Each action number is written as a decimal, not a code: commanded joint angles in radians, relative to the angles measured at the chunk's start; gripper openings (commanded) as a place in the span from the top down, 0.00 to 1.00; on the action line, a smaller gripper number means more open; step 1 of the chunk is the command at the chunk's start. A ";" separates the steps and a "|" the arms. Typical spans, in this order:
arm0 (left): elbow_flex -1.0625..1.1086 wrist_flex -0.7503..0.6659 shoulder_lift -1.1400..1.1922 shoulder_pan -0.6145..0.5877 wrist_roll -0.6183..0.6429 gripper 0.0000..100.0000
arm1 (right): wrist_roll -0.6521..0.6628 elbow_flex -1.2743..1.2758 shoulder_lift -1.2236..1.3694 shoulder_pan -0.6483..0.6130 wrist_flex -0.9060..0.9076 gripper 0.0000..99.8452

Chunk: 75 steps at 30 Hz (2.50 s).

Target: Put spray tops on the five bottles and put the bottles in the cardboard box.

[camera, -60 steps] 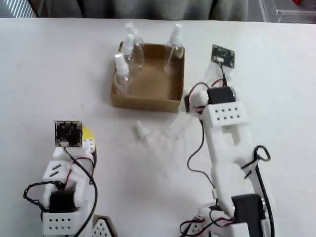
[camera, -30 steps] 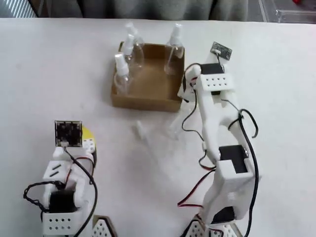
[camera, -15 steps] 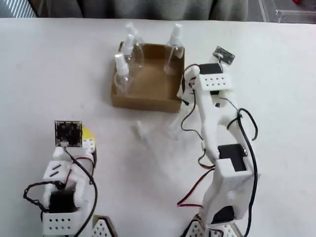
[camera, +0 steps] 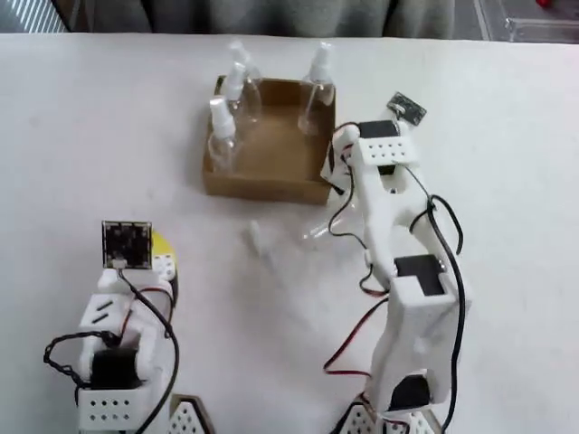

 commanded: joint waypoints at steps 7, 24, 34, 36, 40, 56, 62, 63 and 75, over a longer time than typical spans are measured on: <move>-0.003 0.002 -0.012 0.008 -0.011 0.98 | 0.003 -0.101 0.027 0.013 0.081 0.98; -0.003 0.002 -0.012 0.012 -0.011 0.98 | 0.377 -0.328 0.021 0.145 0.386 0.98; -0.003 0.002 -0.012 0.010 -0.011 0.98 | 1.149 -0.299 -0.016 0.171 0.473 0.98; -0.003 0.002 -0.012 0.010 -0.011 0.98 | 1.201 -0.256 -0.044 0.173 0.472 0.98; -0.003 0.002 -0.012 0.012 -0.011 0.98 | 1.267 -0.160 -0.124 0.174 0.470 0.98; -0.003 0.002 -0.012 0.007 -0.011 0.98 | 1.274 0.361 -0.361 0.174 0.062 0.98; -0.003 0.002 -0.012 0.007 -0.011 0.98 | 1.168 0.382 -0.332 0.191 -0.027 0.85; -0.003 0.002 -0.012 0.007 -0.011 0.98 | 1.168 0.382 -0.328 0.191 -0.027 0.81; -0.003 0.002 -0.012 0.007 -0.011 0.98 | 1.163 0.325 -0.323 0.196 0.007 0.76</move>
